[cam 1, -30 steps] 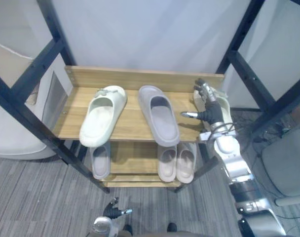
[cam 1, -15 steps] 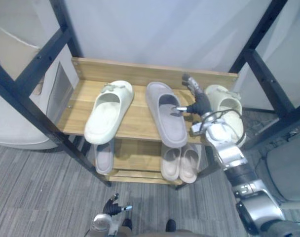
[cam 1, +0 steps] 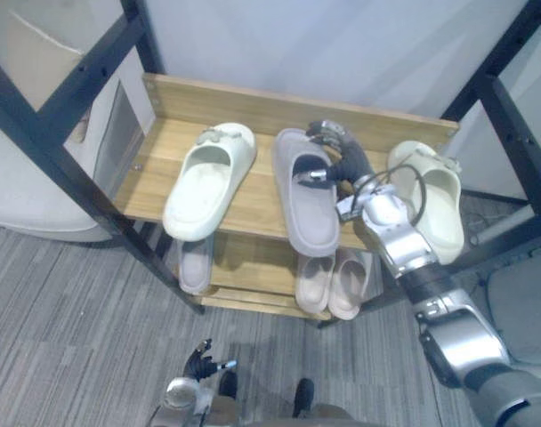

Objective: Organize the slippers on the shoe rack

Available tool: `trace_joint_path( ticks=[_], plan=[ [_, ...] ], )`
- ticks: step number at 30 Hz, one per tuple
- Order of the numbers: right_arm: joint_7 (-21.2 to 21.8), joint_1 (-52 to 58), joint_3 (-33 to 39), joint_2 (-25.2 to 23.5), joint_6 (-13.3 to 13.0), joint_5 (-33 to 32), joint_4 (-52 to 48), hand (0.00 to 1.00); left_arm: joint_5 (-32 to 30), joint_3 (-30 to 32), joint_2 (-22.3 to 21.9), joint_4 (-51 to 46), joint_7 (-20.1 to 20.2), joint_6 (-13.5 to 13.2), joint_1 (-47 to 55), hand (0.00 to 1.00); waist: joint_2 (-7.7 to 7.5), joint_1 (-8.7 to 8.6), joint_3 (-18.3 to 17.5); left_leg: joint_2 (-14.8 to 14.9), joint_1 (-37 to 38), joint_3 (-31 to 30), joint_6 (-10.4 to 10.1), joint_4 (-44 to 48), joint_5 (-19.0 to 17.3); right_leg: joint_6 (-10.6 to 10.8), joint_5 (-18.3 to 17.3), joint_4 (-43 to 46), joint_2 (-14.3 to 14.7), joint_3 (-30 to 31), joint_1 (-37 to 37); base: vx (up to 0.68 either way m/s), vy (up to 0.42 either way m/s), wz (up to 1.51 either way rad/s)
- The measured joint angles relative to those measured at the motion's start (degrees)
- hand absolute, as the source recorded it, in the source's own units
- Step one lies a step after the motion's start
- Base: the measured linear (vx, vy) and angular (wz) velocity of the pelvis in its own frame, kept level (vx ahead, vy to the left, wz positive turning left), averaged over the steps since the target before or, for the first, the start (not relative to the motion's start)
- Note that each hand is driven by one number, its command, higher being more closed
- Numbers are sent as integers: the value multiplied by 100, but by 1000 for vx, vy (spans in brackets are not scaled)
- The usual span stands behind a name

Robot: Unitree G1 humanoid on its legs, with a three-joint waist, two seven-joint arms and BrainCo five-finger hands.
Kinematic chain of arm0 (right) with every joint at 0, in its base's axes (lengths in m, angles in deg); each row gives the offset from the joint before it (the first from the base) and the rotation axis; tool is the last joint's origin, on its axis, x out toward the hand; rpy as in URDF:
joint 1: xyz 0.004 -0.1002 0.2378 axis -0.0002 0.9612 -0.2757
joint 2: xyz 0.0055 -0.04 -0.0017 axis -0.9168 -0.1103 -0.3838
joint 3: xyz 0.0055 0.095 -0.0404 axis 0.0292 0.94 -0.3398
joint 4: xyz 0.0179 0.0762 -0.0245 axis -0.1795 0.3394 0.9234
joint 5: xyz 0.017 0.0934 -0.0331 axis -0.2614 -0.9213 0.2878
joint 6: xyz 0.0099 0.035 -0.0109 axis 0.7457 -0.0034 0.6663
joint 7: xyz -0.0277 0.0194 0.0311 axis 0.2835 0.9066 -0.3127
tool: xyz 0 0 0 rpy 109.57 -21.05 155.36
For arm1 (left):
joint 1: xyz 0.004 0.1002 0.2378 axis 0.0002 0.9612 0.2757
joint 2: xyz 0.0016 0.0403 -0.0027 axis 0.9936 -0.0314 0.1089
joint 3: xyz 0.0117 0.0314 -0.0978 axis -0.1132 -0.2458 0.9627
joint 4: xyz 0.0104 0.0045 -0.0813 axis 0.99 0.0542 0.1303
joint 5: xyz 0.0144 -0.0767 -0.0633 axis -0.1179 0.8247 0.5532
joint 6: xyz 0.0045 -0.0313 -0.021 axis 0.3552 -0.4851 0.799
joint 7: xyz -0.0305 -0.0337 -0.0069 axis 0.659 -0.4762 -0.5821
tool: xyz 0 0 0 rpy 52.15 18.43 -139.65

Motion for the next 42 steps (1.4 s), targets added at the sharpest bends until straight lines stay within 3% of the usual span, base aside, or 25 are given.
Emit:
trace_joint_path(
  ticks=[17,25,29,34,37,42],
  plan=[
    [51,340,78,9,-42,-231,-382,100,1,-9,1,26,-3,10,-4,0,4,-27,-3,10,81,52,-2,-2,15,1,-1,44,-3,33,30,-26,-6,-1],
    [-96,1277,510,-21,-42,-236,-1418,100,0,-15,-24,85,-1,17,-3,0,70,-78,-39,17,132,169,-3,29,14,2,-1,46,-4,177,33,-42,-9,-8],
    [-219,1837,756,-62,-161,-247,-2185,100,-1,-24,-98,215,3,27,8,0,212,-155,-187,43,205,168,-6,39,11,6,-4,45,-2,184,109,-27,-11,0],
    [-238,2319,760,-289,-369,-280,-2914,100,-7,-24,-137,338,8,45,11,0,285,-215,-281,65,278,192,-7,37,10,7,-4,49,3,214,165,-48,-14,-3],
    [-123,2572,750,-390,-461,-581,-3270,100,-12,-25,-149,385,11,64,19,0,294,-237,-351,65,319,189,-6,38,10,7,-4,52,2,213,206,-48,-9,0],
    [416,2930,465,-478,-658,-1274,-3717,100,-18,-79,-138,508,86,94,4,0,276,-272,-476,56,409,182,-6,38,12,8,-6,57,-9,203,295,0,0,0]
  ],
)
